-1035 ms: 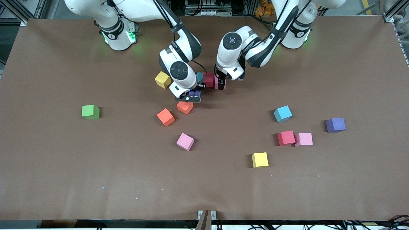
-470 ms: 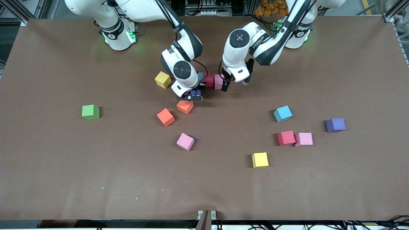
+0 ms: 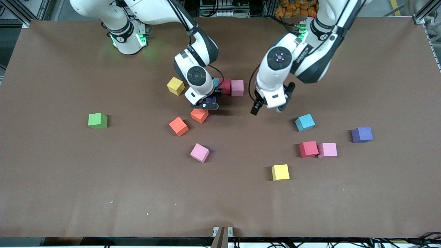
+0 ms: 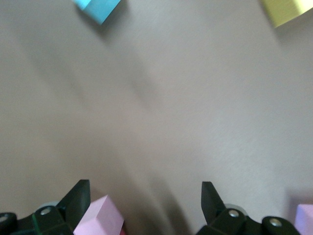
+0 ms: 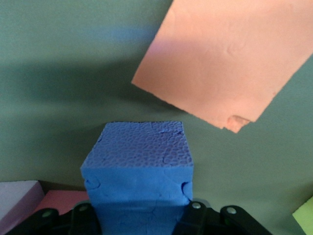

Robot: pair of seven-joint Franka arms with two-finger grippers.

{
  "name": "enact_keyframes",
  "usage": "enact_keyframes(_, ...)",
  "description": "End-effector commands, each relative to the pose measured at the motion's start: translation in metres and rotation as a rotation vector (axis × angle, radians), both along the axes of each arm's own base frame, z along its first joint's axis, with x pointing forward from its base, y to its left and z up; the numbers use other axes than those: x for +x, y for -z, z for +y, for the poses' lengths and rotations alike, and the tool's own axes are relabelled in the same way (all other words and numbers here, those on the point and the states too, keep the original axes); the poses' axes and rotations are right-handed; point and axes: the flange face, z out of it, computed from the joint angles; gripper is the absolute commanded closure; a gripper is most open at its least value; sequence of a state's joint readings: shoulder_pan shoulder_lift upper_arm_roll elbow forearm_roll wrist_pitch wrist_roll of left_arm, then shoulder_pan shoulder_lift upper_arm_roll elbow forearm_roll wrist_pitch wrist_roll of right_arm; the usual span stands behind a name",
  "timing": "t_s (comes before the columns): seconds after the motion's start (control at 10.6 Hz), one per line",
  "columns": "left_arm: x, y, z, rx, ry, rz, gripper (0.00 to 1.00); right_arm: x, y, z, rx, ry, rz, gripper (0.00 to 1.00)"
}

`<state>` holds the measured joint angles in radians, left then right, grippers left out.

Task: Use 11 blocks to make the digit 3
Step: 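Reach the yellow block with the left gripper while the right holds purple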

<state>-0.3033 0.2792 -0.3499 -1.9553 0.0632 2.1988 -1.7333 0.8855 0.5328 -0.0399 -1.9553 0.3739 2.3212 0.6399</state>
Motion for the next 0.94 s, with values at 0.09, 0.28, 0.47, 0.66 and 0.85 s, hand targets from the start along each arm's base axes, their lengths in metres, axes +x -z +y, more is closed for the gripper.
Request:
enact_keyframes(0.09,0.056,-0.008,-0.01,0.056,0.153,-0.064,0.0,0.0,0.001,0.003,-0.004,-0.003,-0.01,1.0)
enact_keyframes(0.28,0.093,0.005,-0.008,0.108,0.309,-0.063,0.0,0.0,0.0,0.004,-0.004,0.0,-0.011,1.0)
enact_keyframes(0.47,0.122,0.005,0.005,0.12,0.455,-0.084,0.0,0.001,0.0,0.004,-0.003,0.001,-0.01,1.0)
enact_keyframes(0.66,0.148,0.019,0.027,0.136,0.643,-0.072,0.0,0.001,-0.001,0.005,0.001,0.008,-0.009,1.0)
enact_keyframes(0.85,0.168,0.033,0.048,0.131,0.788,-0.053,0.0,0.001,-0.001,0.006,0.002,0.009,-0.012,1.0)
